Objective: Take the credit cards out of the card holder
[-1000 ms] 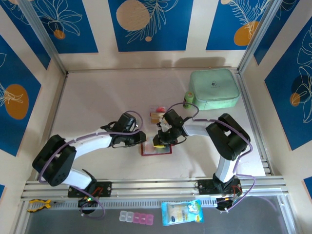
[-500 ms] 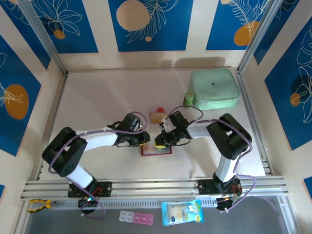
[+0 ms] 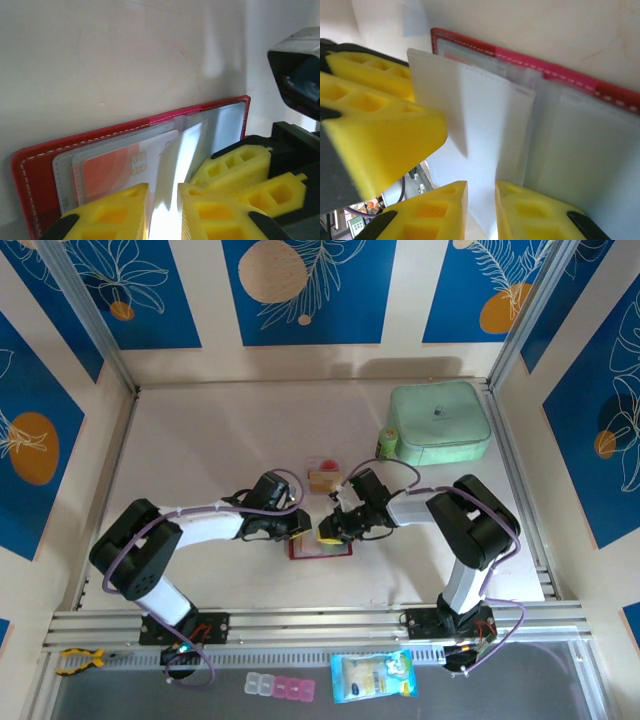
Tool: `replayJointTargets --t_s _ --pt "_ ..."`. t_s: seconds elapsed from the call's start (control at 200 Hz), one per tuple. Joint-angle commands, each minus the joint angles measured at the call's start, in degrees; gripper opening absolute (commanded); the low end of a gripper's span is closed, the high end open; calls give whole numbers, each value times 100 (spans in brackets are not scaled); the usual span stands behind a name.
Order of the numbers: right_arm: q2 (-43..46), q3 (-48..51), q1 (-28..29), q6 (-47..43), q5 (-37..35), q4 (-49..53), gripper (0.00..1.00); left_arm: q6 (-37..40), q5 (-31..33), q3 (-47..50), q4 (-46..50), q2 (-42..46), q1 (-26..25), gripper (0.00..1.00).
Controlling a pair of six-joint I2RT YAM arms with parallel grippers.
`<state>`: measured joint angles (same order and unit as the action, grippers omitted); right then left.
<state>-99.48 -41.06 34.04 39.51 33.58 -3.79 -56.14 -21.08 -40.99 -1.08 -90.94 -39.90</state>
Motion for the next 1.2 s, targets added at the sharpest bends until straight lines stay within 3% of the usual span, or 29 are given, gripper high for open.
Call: replayJointTargets --t_s 0.0,0.125,0.35,0.59,0.775,1.195 --pt "484 20 -25 -19 -55 356 24 -51 -170 -143 -9 85 -53 22" --pt "885 -126 -115 -181 -370 973 26 -43 -255 -205 37 85 -64 25" --pt "1261 -800 -283 -707 -1805 3010 31 -30 -334 -465 103 46 -177 30" --pt "1458 -992 -436 -961 -2663 3835 39 -15 -449 -754 41 -273 -324 32" --pt "1493 -921 -629 -1086 -2884 4000 40 -75 -439 -923 -9 -507 -499 37" --pt "1274 -643 -847 -1204 -2377 3717 37 -222 -513 -1060 -338 -1071 -843 43"
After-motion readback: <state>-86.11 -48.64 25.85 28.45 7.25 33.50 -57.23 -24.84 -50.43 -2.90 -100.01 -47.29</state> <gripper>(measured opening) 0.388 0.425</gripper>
